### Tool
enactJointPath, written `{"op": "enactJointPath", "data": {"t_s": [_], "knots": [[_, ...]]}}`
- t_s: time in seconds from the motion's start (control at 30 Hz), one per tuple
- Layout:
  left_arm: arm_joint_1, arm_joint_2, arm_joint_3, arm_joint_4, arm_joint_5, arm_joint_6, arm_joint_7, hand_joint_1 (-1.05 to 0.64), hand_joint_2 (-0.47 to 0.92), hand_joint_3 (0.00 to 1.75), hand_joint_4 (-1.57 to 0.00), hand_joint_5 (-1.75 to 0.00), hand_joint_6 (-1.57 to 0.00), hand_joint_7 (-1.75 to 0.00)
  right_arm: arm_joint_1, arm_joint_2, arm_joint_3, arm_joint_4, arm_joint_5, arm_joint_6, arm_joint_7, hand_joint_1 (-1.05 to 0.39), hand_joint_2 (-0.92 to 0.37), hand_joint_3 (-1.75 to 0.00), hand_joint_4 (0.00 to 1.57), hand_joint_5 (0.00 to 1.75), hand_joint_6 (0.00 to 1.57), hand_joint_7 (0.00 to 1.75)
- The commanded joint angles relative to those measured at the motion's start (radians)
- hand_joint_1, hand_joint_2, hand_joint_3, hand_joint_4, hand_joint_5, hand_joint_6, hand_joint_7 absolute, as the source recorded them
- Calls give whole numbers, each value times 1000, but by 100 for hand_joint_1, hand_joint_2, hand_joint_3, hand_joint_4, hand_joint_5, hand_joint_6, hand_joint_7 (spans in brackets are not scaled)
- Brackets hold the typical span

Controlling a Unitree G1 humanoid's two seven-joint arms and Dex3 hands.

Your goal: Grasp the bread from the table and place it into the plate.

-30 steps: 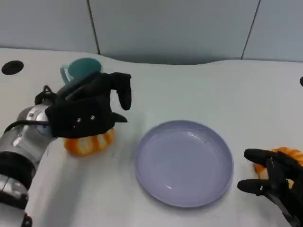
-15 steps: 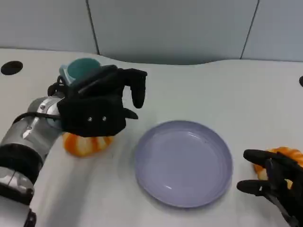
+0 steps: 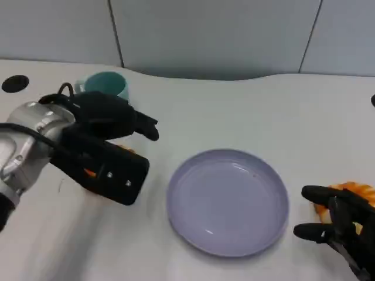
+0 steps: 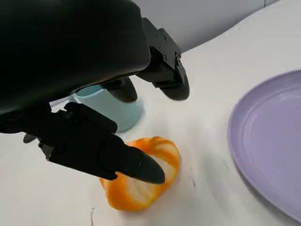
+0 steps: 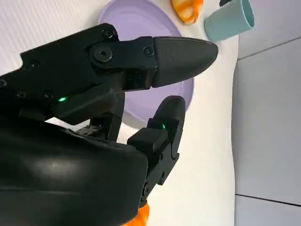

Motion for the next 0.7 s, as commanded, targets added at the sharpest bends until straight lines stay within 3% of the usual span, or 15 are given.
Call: {"op": "enactJointPath", "data": {"t_s": [0.03, 0.4, 0.7], "knots": [[56, 28, 7, -89, 35, 89, -39, -48, 70, 1, 0, -35, -22, -10, 9, -9, -8, -11, 7, -3, 5, -33, -92, -41, 53, 101, 53, 74], [71, -39, -36, 66, 100, 167, 59, -45, 73, 1, 0, -23, -21, -6, 14, -13, -14, -15, 8, -1, 11, -33, -92, -40, 53, 101, 52, 75], [8, -120, -115, 347, 202, 211, 283, -51, 74, 1, 0, -34, -26, -4, 20, -11, -15, -17, 11, -9, 17, -33, -92, -41, 53, 101, 52, 75]]}}
